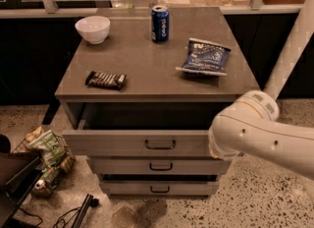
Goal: Close top drawer
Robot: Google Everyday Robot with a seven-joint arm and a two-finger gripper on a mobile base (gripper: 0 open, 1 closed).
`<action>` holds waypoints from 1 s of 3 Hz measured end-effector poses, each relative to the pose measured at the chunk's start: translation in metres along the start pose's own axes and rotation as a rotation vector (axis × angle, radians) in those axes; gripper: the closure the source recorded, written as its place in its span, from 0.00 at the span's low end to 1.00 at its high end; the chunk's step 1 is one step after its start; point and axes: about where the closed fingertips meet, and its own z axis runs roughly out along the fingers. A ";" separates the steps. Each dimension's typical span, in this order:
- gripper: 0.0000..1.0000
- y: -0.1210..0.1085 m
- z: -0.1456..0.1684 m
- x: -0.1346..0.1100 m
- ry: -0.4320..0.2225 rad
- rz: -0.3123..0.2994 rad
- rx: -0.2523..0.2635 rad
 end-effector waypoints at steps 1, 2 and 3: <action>1.00 0.007 0.020 0.024 -0.081 0.097 0.005; 1.00 0.005 0.034 0.027 -0.125 0.131 0.000; 1.00 -0.006 0.044 0.021 -0.156 0.116 -0.005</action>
Offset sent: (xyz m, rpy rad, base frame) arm 0.0189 -0.0334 -0.0492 0.2291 0.0200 -0.1042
